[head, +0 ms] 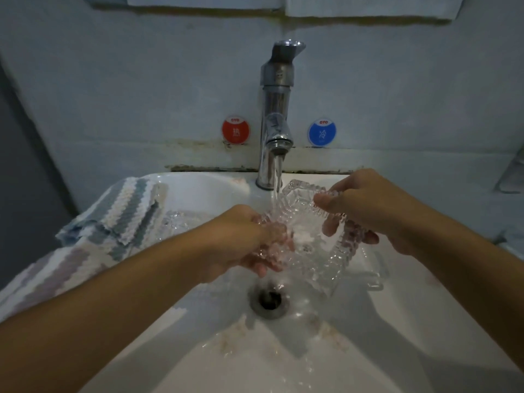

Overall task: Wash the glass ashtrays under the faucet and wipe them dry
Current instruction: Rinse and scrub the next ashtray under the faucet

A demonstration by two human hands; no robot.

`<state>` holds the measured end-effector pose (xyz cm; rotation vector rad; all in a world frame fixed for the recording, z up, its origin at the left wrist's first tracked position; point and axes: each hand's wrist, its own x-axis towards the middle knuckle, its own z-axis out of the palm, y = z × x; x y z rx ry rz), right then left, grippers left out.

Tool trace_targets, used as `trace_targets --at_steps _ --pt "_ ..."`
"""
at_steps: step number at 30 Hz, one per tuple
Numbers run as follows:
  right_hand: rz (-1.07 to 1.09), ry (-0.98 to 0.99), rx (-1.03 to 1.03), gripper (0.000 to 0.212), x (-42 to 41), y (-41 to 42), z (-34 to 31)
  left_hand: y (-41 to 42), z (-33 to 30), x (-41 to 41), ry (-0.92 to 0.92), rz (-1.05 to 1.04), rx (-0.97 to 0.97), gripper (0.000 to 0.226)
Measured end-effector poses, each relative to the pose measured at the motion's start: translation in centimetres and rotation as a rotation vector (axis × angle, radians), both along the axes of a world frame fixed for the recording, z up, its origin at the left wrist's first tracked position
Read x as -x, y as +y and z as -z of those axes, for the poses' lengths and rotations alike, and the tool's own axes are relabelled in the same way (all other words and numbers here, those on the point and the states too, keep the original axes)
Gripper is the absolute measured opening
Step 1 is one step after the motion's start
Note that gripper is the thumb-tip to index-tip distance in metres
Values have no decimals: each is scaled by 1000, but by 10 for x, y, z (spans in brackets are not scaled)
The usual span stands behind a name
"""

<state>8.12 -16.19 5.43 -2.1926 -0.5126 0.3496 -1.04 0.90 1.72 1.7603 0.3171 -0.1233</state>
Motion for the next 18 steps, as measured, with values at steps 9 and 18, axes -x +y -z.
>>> trace_targets --at_steps 9,18 --pt "-2 -12 -25 24 -2 0 1 2 -7 -2 52 56 94 22" --pt "24 -195 -66 25 -3 2 6 2 8 -6 76 -176 279 19"
